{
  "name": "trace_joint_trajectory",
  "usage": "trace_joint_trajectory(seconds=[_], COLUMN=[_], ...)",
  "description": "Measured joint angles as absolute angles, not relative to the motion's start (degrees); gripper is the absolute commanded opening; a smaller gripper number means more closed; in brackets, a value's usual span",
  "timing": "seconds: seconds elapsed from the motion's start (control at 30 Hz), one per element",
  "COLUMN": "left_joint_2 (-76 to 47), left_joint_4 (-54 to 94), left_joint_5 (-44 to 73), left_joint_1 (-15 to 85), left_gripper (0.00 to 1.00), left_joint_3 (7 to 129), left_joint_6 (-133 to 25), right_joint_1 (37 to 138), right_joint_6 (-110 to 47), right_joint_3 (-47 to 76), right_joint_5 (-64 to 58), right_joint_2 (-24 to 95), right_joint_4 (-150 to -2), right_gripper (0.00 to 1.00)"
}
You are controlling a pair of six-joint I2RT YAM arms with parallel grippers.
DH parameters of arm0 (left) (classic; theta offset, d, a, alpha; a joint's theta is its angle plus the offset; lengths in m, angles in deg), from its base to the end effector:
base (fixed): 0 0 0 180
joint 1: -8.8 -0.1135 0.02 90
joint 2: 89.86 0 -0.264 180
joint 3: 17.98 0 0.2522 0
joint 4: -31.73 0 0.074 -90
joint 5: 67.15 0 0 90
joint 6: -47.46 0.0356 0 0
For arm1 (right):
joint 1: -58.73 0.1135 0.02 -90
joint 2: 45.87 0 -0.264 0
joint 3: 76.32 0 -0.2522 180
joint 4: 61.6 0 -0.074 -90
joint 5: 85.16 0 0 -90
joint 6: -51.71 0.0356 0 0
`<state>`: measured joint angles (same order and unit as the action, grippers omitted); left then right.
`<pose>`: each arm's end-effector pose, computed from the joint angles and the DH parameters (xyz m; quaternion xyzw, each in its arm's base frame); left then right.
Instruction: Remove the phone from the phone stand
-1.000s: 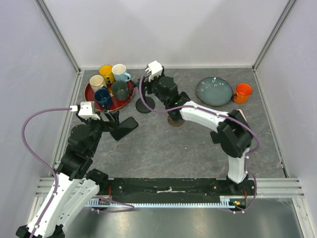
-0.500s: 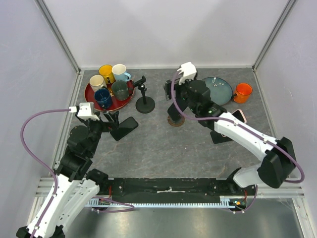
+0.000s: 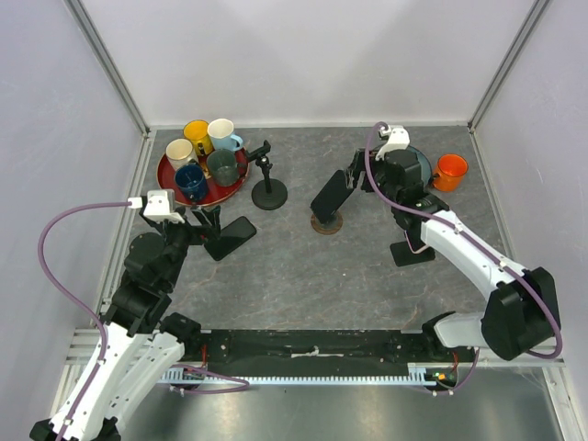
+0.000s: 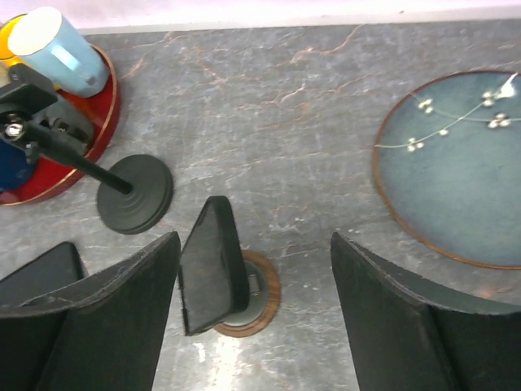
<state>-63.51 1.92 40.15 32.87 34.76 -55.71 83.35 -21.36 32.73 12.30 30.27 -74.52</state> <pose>0.1113 -0.0381 0.3363 -0.0343 0.7262 -0.1127 0.6774 0.2854 0.1257 0.3130 -0.0161 0.8086 0.1585 0.5664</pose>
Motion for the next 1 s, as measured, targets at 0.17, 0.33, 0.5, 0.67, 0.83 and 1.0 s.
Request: trace_joint_trajectory(seconds=[0.17,0.33,0.5,0.67,0.83,1.0], left_joint_2=[-63.49,-63.38,-63.38,-63.23,-63.16,-63.18], left_joint_4=[1.92,1.89,1.89,1.89,1.89,1.89], left_joint_5=[40.17,40.08,39.73,39.21,39.19,39.21], left_joint_1=[32.87,32.87,32.87,32.87,32.85,32.87], left_gripper=[0.92,0.92,0.92,0.92,0.92,0.92], left_joint_3=[34.76,34.76,34.76,34.76,34.76,34.76], left_joint_6=[-55.71,-55.71,-55.71,-55.71,-55.71,-55.71], right_joint_1=[82.28,80.34,79.46,78.94,78.59,78.37], right_joint_6=[-17.28,-14.22,-12.60,-10.96,-9.74,-8.90], right_joint_3=[33.56,35.73,37.78,39.77,40.40,41.41], right_joint_5=[7.28,2.60,-1.40,-4.75,-6.62,-8.15], right_joint_2=[31.36,32.67,33.74,33.87,34.68,35.45], right_joint_4=[-73.43,-72.05,-71.31,-69.12,-67.07,-64.86], right_gripper=[0.69,0.65,0.60,0.53,0.46,0.35])
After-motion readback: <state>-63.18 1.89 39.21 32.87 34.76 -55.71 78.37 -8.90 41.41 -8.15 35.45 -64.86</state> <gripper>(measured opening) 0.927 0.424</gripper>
